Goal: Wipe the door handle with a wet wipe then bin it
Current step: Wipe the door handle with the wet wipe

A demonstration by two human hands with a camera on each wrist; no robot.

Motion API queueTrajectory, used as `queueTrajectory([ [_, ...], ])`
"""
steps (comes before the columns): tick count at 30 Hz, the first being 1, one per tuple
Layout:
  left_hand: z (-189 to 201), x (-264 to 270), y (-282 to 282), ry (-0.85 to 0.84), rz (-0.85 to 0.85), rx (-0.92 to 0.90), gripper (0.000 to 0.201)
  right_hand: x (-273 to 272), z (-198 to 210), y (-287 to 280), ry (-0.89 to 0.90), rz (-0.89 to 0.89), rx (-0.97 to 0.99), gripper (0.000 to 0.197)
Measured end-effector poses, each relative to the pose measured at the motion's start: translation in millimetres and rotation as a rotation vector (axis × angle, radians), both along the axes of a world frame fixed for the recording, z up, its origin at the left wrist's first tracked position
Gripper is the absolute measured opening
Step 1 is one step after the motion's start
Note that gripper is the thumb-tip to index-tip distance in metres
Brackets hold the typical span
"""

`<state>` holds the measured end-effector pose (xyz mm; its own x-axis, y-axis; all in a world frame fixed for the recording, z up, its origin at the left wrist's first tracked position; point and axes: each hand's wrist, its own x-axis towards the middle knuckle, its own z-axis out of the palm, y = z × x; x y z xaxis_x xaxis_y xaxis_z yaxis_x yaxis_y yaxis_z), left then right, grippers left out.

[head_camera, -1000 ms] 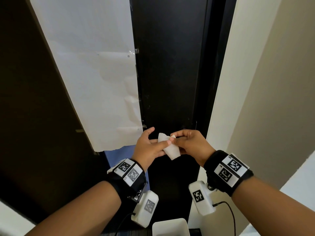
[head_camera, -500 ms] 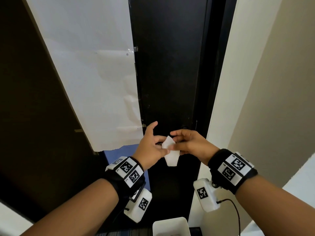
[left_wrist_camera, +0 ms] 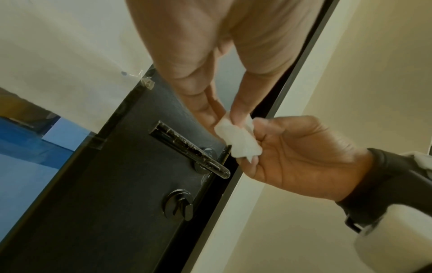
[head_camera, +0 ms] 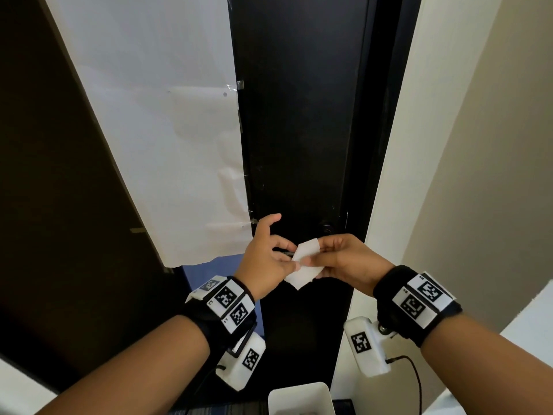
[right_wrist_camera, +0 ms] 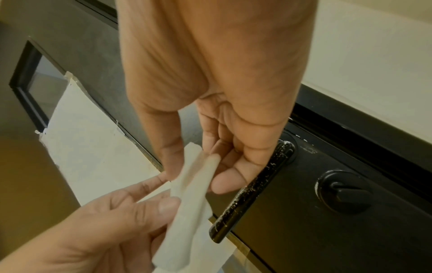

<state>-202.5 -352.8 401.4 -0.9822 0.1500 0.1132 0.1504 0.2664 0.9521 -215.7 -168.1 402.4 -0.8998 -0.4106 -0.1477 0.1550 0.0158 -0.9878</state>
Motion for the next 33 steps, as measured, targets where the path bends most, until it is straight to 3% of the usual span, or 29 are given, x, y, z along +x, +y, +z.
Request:
queueTrajectory([
  [4, 0, -3, 3, 0.067, -0.033, -0.046, 0.083, 1, -9, 4, -0.124, -0.019, -0.05, 0.03],
  [7, 5, -11, 0, 0.149, -0.043, -0.116, 0.052, -7, -6, 11, -0.103, -0.232, -0.074, 0.031],
  [9, 9, -16, -4, 0.187, -0.059, -0.153, 0.038, -16, -1, 18, 0.033, -0.41, 0.014, 0.024],
  [12, 12, -25, -9, 0.266, -0.115, -0.379, 0.045, -29, 11, 27, 0.384, -0.59, 0.406, 0.01],
  [17, 14, -41, -14, 0.477, -0.174, -0.962, 0.071, -41, 16, 28, 0.718, -0.624, 0.724, 0.029],
  [19, 13, -47, -16, 0.525, -0.144, -1.111, 0.078, -44, 6, 26, 0.871, -0.575, 0.836, 0.032],
  [23, 12, -56, -28, 0.544, -0.108, -1.232, 0.084, -49, -24, 20, 1.08, -0.233, 1.032, 0.04],
  [27, 13, -62, -38, 0.552, -0.144, -1.378, 0.089, -38, -36, 12, 1.004, -0.132, 1.133, 0.044],
  [33, 17, -63, -36, 0.525, -0.168, -1.345, 0.095, -21, -40, 8, 0.952, -0.157, 1.07, 0.036],
])
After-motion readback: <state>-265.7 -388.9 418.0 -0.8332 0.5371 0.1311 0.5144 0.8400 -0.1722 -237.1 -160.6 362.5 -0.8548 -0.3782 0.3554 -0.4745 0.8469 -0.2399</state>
